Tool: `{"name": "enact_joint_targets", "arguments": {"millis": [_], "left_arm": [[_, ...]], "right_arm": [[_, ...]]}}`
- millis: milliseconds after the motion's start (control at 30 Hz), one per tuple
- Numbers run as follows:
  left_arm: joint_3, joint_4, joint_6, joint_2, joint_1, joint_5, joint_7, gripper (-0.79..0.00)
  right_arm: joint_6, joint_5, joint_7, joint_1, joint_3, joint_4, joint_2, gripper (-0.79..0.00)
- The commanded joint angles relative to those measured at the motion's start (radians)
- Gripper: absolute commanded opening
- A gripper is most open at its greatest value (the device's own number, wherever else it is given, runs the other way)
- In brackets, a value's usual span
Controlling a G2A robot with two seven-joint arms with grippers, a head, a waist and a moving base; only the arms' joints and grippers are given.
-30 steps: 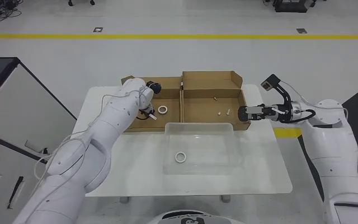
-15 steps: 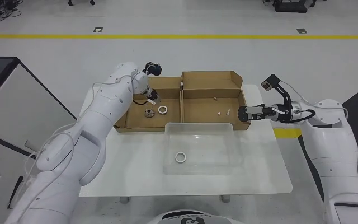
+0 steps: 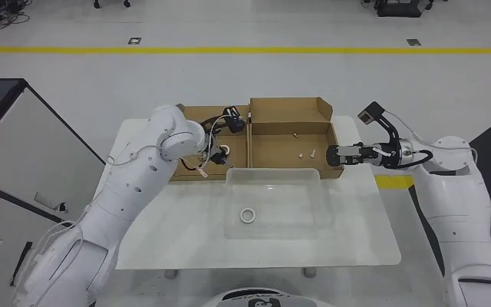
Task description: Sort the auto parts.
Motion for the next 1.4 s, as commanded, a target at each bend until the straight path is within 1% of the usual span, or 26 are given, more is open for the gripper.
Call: {"name": "enact_joint_targets", "arguments": {"millis": [0, 67, 133, 200, 233, 500, 567, 600, 667, 800, 933, 1100, 1133, 1167, 1300, 1367], "left_arm": [[0.010, -0.081, 0.008, 0.022, 0.046, -0.004, -0.003, 0.000], [0.027, -0.125, 0.014, 0.042, 0.069, -0.033, -0.008, 0.000], [0.051, -0.155, 0.018, 0.059, 0.076, -0.064, -0.012, 0.000], [0.064, -0.168, 0.028, 0.073, 0.070, -0.112, -0.023, 0.000], [0.080, -0.178, 0.031, 0.081, 0.063, -0.101, -0.025, 0.000], [0.080, -0.178, 0.031, 0.081, 0.063, -0.101, -0.025, 0.000], [0.079, -0.184, 0.031, 0.080, 0.065, -0.098, -0.009, 0.000], [0.082, -0.189, 0.030, 0.081, 0.070, -0.094, 0.006, 0.000], [0.102, -0.194, 0.009, 0.078, 0.064, -0.117, -0.003, 0.000], [0.179, -0.183, 0.042, 0.065, 0.015, -0.174, -0.036, 0.000], [0.279, -0.151, 0.072, 0.049, -0.061, -0.226, -0.067, 0.000], [0.380, -0.100, 0.074, 0.034, -0.136, -0.267, -0.068, 0.000], [0.391, -0.091, 0.071, 0.032, -0.147, -0.277, -0.065, -0.028], [0.401, -0.080, 0.070, 0.031, -0.155, -0.284, -0.065, -0.105], [0.434, -0.053, 0.071, 0.027, -0.181, -0.299, -0.065, -0.154], [0.444, -0.043, 0.071, 0.026, -0.187, -0.305, -0.065, -0.166]], "right_arm": [[0.000, 0.001, 0.000, 0.000, 0.000, 0.000, 0.000, 0.000], [0.000, 0.001, 0.000, 0.000, 0.000, 0.000, 0.000, 0.000], [0.000, 0.001, 0.000, 0.000, 0.000, 0.000, 0.000, 0.000], [0.000, 0.001, 0.000, 0.000, 0.000, 0.000, 0.000, 0.000], [0.000, 0.001, 0.000, 0.000, 0.000, 0.000, 0.000, 0.000], [0.000, 0.001, 0.000, 0.000, 0.000, 0.000, 0.000, 0.000], [0.000, 0.001, 0.000, 0.000, 0.000, 0.000, 0.000, 0.000], [0.000, 0.001, 0.000, 0.000, 0.000, 0.000, 0.000, 0.000], [0.000, 0.001, 0.000, 0.000, 0.000, 0.000, 0.000, 0.000], [0.000, 0.001, 0.000, 0.000, 0.000, 0.000, 0.000, 0.000], [0.000, 0.001, 0.000, 0.000, 0.000, 0.000, 0.000, 0.000], [0.000, 0.001, 0.000, 0.000, 0.000, 0.000, 0.000, 0.000], [0.000, 0.001, 0.000, 0.000, 0.000, 0.000, 0.000, 0.000], [0.000, 0.001, 0.000, 0.000, 0.000, 0.000, 0.000, 0.000], [0.000, 0.001, 0.000, 0.000, 0.000, 0.000, 0.000, 0.000], [0.000, 0.001, 0.000, 0.000, 0.000, 0.000, 0.000, 0.000]]}}
